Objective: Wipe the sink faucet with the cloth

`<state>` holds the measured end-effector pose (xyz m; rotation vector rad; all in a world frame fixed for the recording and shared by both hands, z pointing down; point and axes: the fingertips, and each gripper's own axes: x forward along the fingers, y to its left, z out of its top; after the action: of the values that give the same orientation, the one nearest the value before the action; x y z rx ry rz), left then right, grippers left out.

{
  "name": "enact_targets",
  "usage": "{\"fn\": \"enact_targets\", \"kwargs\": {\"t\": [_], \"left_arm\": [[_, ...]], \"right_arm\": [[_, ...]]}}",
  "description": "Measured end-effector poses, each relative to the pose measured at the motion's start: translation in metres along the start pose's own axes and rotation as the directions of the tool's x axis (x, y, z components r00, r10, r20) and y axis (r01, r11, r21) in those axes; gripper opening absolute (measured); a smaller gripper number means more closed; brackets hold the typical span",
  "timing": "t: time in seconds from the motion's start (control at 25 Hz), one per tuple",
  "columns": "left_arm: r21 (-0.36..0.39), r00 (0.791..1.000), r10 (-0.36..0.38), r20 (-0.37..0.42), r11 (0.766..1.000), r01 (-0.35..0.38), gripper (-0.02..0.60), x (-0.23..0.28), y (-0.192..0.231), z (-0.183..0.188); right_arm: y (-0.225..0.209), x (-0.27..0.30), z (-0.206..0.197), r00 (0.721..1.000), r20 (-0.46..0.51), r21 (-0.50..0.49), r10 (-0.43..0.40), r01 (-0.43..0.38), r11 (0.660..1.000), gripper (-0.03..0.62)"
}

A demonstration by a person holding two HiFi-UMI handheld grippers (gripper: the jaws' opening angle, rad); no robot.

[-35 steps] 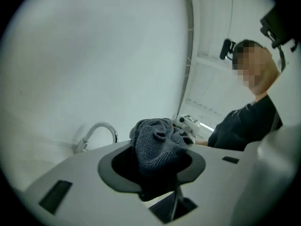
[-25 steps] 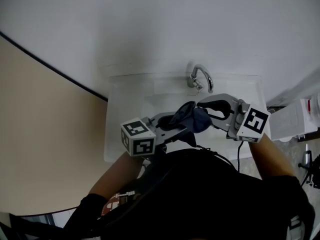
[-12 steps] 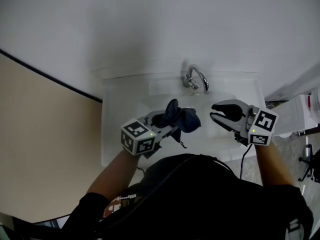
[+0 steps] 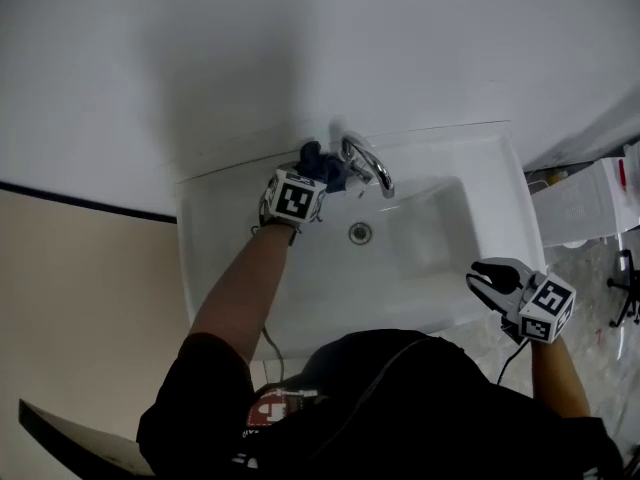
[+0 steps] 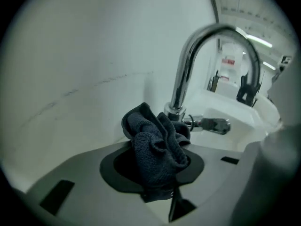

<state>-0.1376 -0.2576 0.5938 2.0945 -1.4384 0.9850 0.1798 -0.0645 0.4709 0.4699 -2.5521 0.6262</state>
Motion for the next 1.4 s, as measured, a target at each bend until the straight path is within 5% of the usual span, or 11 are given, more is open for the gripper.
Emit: {"fn": "enact_targets", "kwargs": {"t": [0.24, 0.44, 0.52, 0.76, 0.88, 0.96, 1.08, 1.16, 1.2, 1.32, 1.4], "left_arm": [[0.3, 0.985, 0.101, -0.141, 0.952, -0.055, 0.129, 0.058, -0.003, 0.011], [0.5, 0.962, 0.174, -0.213, 0.865, -0.046, 0.113, 0.07, -0.015, 0.008], [0.501, 0.963, 0.16, -0.215, 0.865, -0.031, 0.102, 0.067, -0.023, 0.009], [0.393, 0.989, 0.042, -0.142, 0.919, 0.017, 0.094, 0.033, -0.028, 0.031], [0.402, 0.998, 0.033, -0.049, 0.916, -0.01, 0.094, 0.006, -0.029, 0.058], [0.467, 0.999, 0.046, 0.007, 0.883, -0.044, 0.093, -0.013, -0.032, 0.083], [0.64, 0.996, 0.086, 0.037, 0.764, -0.09, 0.094, -0.034, -0.038, 0.106], [0.743, 0.992, 0.101, 0.069, 0.659, -0.119, 0.094, -0.051, -0.042, 0.118], [0.804, 0.989, 0.118, 0.087, 0.578, -0.14, 0.094, -0.059, -0.046, 0.123], [0.941, 0.973, 0.182, 0.142, 0.281, -0.19, 0.094, -0.079, -0.062, 0.13], [0.967, 0.966, 0.192, 0.175, 0.153, -0.206, 0.094, -0.093, -0.076, 0.133]], "right_arm": [[-0.029, -0.024, -0.033, 0.999, -0.008, 0.091, -0.042, 0.043, 0.995, 0.063], [-0.037, -0.028, -0.042, 0.999, 0.009, 0.135, -0.037, 0.036, 0.99, 0.063], [-0.039, -0.029, -0.042, 0.999, 0.021, 0.145, -0.032, 0.028, 0.989, 0.063], [-0.046, -0.032, -0.026, 0.996, 0.08, 0.16, -0.041, 0.028, 0.987, 0.063], [-0.042, -0.026, -0.02, 0.995, 0.09, 0.139, -0.031, 0.018, 0.99, 0.063], [-0.036, -0.022, -0.016, 0.996, 0.087, 0.119, -0.015, 0.005, 0.993, 0.063], [-0.03, -0.02, -0.01, 0.996, 0.093, 0.095, -0.005, -0.004, 0.996, 0.063], [-0.027, -0.019, -0.006, 0.994, 0.105, 0.085, -0.002, -0.007, 0.996, 0.063], [-0.026, -0.019, -0.004, 0.994, 0.112, 0.083, -0.001, -0.009, 0.997, 0.063], [-0.019, -0.021, -0.001, 0.992, 0.124, 0.086, 0.002, -0.013, 0.996, 0.063], [-0.015, -0.023, -0.002, 0.991, 0.135, 0.086, 0.002, -0.014, 0.996, 0.063]]}}
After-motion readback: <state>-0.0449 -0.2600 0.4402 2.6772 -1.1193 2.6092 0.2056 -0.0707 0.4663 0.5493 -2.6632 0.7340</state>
